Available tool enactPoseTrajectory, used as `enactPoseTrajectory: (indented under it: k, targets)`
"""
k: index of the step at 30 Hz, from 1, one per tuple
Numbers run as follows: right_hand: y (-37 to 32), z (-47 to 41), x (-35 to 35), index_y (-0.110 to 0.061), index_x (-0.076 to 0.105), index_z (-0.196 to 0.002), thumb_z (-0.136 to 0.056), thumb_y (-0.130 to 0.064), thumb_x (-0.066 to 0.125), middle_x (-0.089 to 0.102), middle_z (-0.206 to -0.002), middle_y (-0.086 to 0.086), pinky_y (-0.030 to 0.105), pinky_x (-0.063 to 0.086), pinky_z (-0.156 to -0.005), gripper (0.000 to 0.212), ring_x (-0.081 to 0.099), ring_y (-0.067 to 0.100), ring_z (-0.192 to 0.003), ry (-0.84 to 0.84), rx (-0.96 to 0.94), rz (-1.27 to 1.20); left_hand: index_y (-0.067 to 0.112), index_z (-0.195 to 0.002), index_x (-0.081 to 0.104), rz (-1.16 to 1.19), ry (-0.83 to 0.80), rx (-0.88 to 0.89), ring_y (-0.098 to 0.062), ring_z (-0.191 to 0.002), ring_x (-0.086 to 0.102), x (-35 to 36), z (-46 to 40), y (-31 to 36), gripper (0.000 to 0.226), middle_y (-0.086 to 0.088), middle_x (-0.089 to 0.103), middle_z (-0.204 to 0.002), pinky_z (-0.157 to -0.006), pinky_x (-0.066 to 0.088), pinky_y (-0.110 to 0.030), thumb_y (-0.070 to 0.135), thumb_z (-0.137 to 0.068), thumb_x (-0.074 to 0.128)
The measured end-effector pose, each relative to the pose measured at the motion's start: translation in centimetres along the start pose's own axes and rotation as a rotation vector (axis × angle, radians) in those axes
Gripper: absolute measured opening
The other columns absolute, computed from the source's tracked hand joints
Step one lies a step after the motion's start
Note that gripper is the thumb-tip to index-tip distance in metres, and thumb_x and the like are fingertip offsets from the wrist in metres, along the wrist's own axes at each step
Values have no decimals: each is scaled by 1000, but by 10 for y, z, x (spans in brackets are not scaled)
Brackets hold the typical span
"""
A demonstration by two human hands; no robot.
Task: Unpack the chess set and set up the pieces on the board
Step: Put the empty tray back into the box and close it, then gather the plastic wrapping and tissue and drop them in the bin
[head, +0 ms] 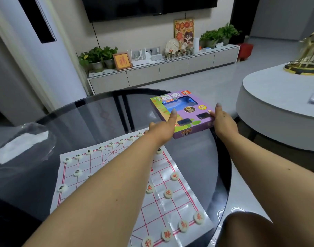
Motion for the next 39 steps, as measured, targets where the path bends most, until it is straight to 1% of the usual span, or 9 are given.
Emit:
enactPoseTrajectory:
  k: [5, 9, 14, 16, 20, 23, 25, 30, 39]
  targets:
    - [2, 13, -8, -11, 64, -107, -95, -58, 7, 62, -92, 8, 39, 38, -86, 75, 52, 28, -90, 15, 12, 31, 33, -131, 57, 25, -9, -18, -31, -132, 32, 4, 18, -1, 100, -11, 28, -147, -105, 28, -43, 87, -71, -1]
    - [-6, 19, -12, -13, 57, -123, -97, -51, 9, 57, -122, 15, 43, 38, -97, 67, 50, 33, -113, 55, -36, 158, 33, -135, 52, 39, -17, -8, -28, -135, 28, 1, 27, -1, 92, -10, 27, -149, -106, 27, -41, 83, -77, 1]
    - [-43, 39, 3, -9, 55, -122, -102, -27, 24, 58, -120, 15, 39, 38, -93, 41, 49, 33, -114, 101, -274, 120, 42, -138, 45, 51, 79, 31, -29, -143, 15, -25, 28, -25, 136, -5, 35, -150, -112, 17, -49, 100, -31, -13]
    - [-64, 54, 18, -5, 62, -113, -102, -31, 26, 63, -112, 15, 40, 41, -90, 46, 54, 33, -106, 27, -352, 93, 43, -139, 44, 94, 124, 14, -29, -145, 9, -42, 30, -44, 140, -2, 35, -151, -115, 10, -52, 102, -24, -10]
    - [-95, 95, 50, -3, 65, -107, -101, -46, 23, 65, -103, 16, 43, 45, -87, 60, 57, 32, -97, -170, -504, 53, 34, -137, 48, 103, 224, 28, -29, -141, 27, -80, 54, -86, 128, -4, 47, -144, -116, 12, -55, 98, -42, -10]
    - [-105, 124, 78, -11, 61, -109, -96, -56, 20, 66, -106, 11, 44, 45, -92, 63, 57, 28, -101, -405, -550, 28, 29, -137, 48, 56, 301, 36, -24, -137, 33, -99, 72, -120, 88, 3, 58, -132, -114, 9, -52, 75, -82, -4]
    - [-110, 140, 95, -13, 60, -106, -91, -63, 17, 65, -106, 10, 45, 45, -93, 68, 57, 28, -103, -510, -581, 86, 27, -136, 49, 15, 341, 50, -22, -137, 32, -108, 86, -140, 75, 7, 63, -124, -113, 8, -50, 64, -93, 1]
    - [-118, 170, 115, -15, 58, -114, -100, -48, 13, 61, -118, 6, 41, 28, -105, 58, 49, 26, -115, -629, -692, 375, 22, -121, 63, -141, 269, -38, -29, -137, 22, -110, 122, -165, 69, -6, 47, -133, -112, 12, -44, 56, -98, 7]
    - [-129, 169, 133, -15, 49, -130, -99, -50, 5, 56, -130, 8, 43, 19, -110, 65, 44, 26, -126, -622, -725, 593, 40, -144, 34, -334, 174, -70, -31, -139, 19, -108, 111, -180, 68, -12, 37, -143, -115, 8, -50, 62, -91, -3]
Point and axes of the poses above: each hand's wrist, its own z-axis away from the middle knuckle, its own x-axis out of the palm, y = z × x, the point moved 1 cm from there along -z, towards the middle knuckle
